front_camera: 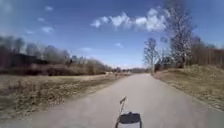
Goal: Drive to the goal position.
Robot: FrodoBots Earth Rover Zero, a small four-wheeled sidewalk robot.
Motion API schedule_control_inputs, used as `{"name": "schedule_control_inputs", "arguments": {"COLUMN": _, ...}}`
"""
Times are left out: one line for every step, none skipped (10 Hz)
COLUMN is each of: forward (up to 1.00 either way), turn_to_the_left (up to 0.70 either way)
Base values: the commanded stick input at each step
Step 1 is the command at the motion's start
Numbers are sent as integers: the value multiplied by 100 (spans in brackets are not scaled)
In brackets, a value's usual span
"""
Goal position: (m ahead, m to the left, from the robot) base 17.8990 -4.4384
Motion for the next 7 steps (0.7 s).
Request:
{"name": "schedule_control_inputs", "arguments": {"forward": 100, "turn_to_the_left": -24}}
{"name": "schedule_control_inputs", "arguments": {"forward": 100, "turn_to_the_left": 0}}
{"name": "schedule_control_inputs", "arguments": {"forward": 100, "turn_to_the_left": 0}}
{"name": "schedule_control_inputs", "arguments": {"forward": 100, "turn_to_the_left": 0}}
{"name": "schedule_control_inputs", "arguments": {"forward": 100, "turn_to_the_left": -27}}
{"name": "schedule_control_inputs", "arguments": {"forward": 100, "turn_to_the_left": -21}}
{"name": "schedule_control_inputs", "arguments": {"forward": 100, "turn_to_the_left": -14}}
